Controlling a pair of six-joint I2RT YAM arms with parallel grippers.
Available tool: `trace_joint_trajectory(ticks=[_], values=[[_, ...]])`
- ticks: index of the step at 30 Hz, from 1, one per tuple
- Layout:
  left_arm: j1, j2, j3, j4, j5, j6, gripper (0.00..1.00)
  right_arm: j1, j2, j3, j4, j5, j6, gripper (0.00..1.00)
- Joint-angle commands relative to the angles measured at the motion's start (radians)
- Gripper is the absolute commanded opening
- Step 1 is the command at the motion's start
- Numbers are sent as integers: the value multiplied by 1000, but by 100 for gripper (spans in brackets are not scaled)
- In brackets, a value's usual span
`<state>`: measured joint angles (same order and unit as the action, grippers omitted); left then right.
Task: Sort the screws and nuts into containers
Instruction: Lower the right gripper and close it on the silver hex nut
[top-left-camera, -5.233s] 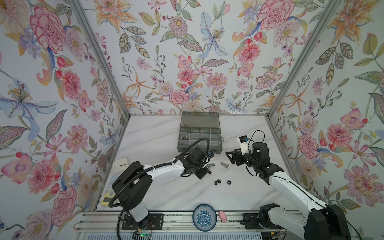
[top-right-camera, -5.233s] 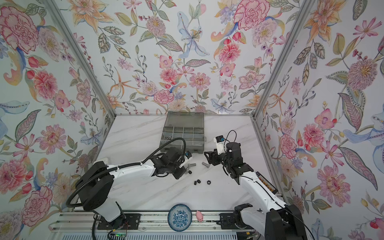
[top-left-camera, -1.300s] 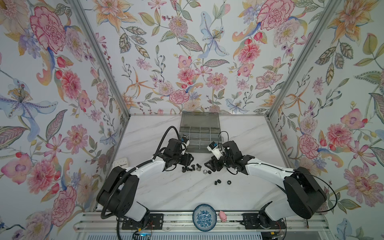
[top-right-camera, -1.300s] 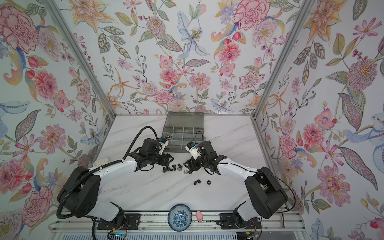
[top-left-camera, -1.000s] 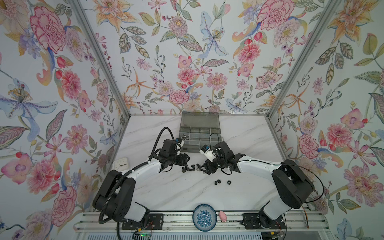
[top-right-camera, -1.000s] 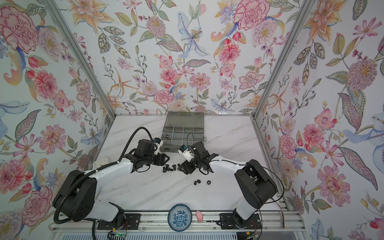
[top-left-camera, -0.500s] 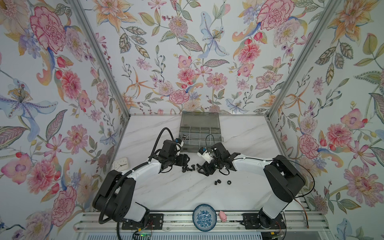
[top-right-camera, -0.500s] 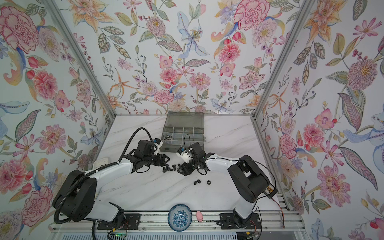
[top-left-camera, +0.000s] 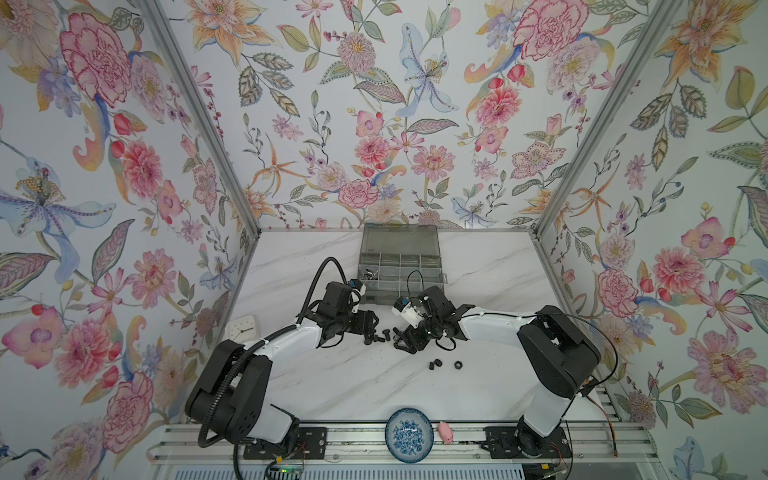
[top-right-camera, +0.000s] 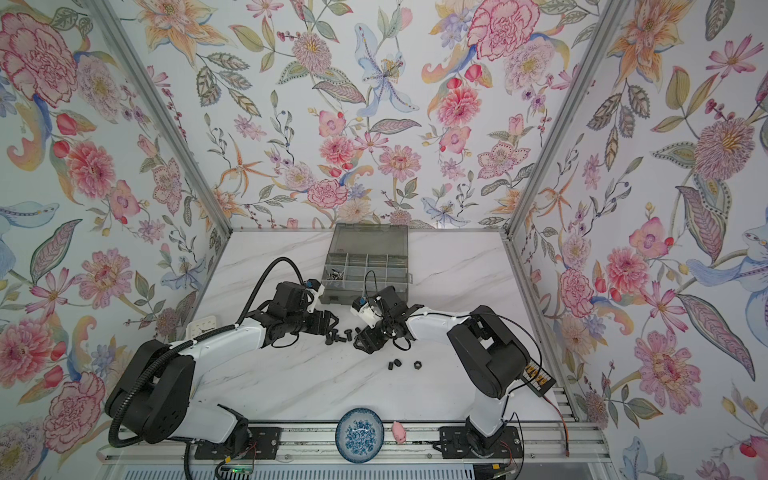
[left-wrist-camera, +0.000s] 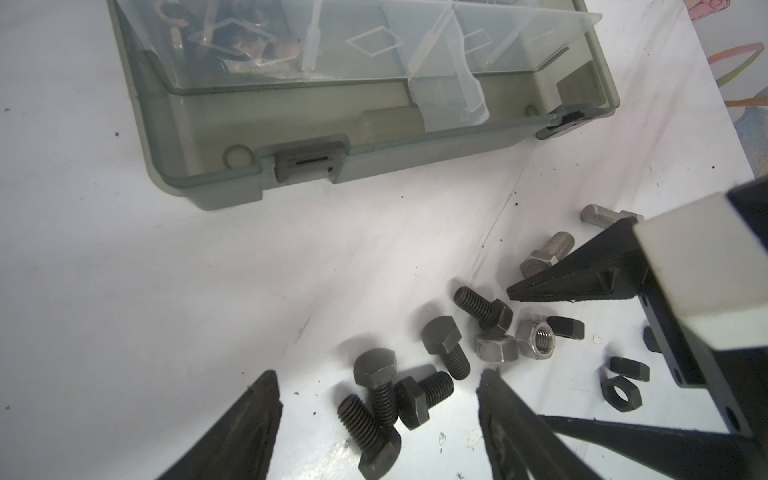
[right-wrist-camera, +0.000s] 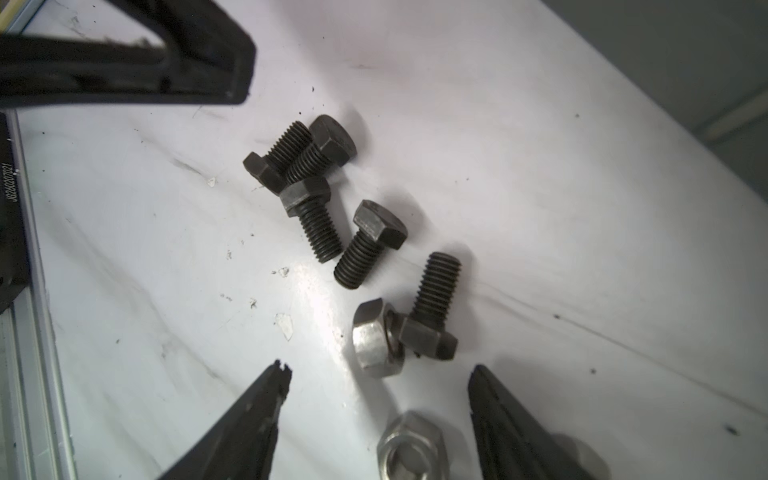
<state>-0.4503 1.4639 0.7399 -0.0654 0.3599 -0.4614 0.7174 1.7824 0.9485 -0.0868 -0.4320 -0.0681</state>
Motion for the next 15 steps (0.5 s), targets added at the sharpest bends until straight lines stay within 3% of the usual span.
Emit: trace_joint_trajectory(ticks=[1, 15], values=[[12, -17, -13, 7, -6, -6, 78, 8, 12, 27, -34, -17, -14, 72], [11, -2, -9, 18, 4, -13, 81, 15, 18, 26, -51, -65, -18, 70]])
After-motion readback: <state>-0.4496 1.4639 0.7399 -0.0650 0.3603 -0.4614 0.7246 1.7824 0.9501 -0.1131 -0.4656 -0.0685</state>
